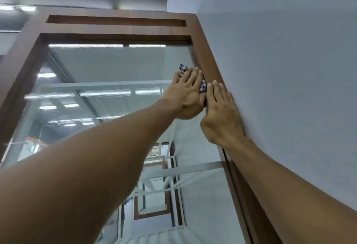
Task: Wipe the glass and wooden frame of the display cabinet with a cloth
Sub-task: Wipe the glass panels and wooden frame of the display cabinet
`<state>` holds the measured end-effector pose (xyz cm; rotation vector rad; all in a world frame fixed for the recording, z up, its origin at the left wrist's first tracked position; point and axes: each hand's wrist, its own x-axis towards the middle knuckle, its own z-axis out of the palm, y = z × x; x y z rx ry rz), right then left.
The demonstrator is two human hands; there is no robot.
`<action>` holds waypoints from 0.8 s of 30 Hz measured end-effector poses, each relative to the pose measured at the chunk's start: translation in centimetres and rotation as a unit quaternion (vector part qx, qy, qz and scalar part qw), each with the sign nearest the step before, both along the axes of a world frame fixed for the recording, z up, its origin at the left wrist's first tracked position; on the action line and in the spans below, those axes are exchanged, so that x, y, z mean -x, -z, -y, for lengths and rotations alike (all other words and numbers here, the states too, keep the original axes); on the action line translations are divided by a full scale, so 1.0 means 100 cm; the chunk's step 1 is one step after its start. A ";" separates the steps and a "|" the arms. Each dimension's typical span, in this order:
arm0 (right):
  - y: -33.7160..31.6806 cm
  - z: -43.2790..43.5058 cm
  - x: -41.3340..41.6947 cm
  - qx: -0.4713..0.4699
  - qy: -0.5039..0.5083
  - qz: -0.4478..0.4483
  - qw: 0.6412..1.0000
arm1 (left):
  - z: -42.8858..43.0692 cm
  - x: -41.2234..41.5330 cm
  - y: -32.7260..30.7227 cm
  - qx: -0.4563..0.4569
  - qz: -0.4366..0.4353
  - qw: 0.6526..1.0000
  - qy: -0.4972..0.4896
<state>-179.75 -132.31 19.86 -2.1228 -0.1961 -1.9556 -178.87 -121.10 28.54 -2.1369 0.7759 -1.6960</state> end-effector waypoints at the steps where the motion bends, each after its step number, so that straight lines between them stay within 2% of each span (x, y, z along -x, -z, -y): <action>1: 0.004 0.002 0.001 0.005 -0.003 0.000 1.000 | -0.009 0.000 0.005 -0.033 0.002 0.999 -0.001; 3: 0.009 0.003 0.001 0.011 0.004 -0.009 1.000 | -0.027 0.002 0.009 -0.086 0.010 0.996 -0.011; 4: 0.010 0.001 -0.001 0.011 0.018 -0.012 1.000 | -0.033 0.003 0.006 -0.082 0.016 0.996 -0.019; 7: 0.010 -0.005 -0.006 0.031 0.072 -0.002 0.997 | -0.033 0.006 0.002 -0.007 0.019 1.000 -0.023; 11: 0.008 -0.019 -0.009 0.111 0.112 0.005 0.987 | -0.055 0.001 0.024 0.010 0.009 1.000 0.006; 17: -0.017 -0.098 -0.007 0.132 0.007 -0.039 0.990 | -0.165 0.004 0.022 0.065 0.027 0.997 -0.018; 24: -0.055 -0.196 -0.010 0.112 0.000 -0.015 0.994 | -0.243 0.013 0.025 0.142 0.026 0.988 -0.048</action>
